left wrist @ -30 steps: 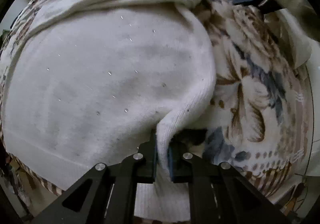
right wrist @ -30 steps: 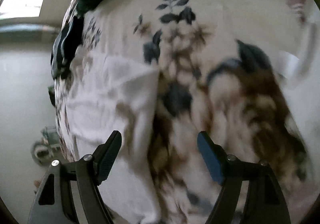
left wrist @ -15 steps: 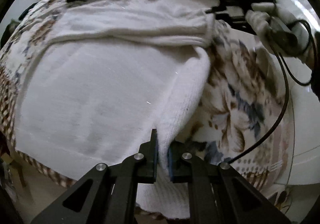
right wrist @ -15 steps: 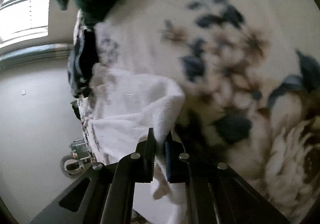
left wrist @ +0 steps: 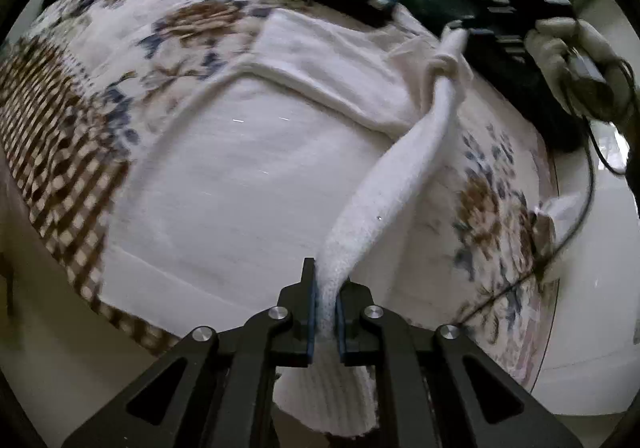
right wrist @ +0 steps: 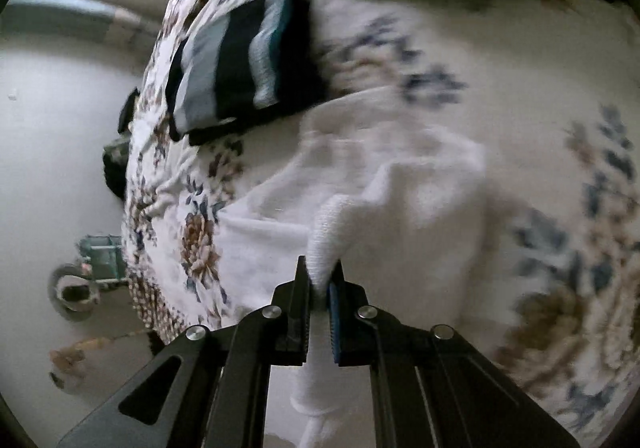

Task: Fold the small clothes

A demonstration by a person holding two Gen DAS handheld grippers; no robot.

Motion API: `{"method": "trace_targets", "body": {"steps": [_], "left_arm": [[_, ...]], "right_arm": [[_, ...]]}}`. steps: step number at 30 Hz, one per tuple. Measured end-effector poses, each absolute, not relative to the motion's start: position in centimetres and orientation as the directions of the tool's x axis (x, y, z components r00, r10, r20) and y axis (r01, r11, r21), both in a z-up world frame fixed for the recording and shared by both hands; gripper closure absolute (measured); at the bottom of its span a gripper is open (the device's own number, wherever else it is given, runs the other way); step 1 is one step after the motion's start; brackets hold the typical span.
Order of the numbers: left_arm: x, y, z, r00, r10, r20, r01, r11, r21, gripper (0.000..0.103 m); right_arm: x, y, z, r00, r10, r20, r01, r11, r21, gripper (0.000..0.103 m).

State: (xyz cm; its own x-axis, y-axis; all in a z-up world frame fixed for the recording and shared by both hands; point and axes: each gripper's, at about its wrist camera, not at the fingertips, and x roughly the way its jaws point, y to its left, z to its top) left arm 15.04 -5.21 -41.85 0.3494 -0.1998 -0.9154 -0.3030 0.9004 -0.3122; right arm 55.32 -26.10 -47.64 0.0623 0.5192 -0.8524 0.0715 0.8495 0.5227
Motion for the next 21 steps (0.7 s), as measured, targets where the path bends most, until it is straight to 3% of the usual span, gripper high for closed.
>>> {"method": "trace_targets", "body": {"steps": [10, 19, 21], "left_arm": [[14.9, 7.3, -47.2, 0.301, -0.254, -0.919, -0.447, 0.814, -0.372, 0.098], [15.2, 12.2, -52.7, 0.206, -0.311, -0.928, -0.481, 0.793, -0.373, 0.096], [15.1, 12.7, -53.4, 0.192, -0.356, -0.914, -0.481, 0.778, -0.404, 0.092]], "right_arm": [[59.5, -2.4, -54.8, -0.014, 0.342, -0.939, -0.044, 0.938, 0.343, 0.095], [59.9, 3.8, -60.2, -0.041, 0.217, -0.975, -0.015, 0.976, 0.218, 0.095], [59.9, 4.0, -61.1, -0.076, 0.235, -0.969, -0.007, 0.972, 0.236, 0.092]]}}
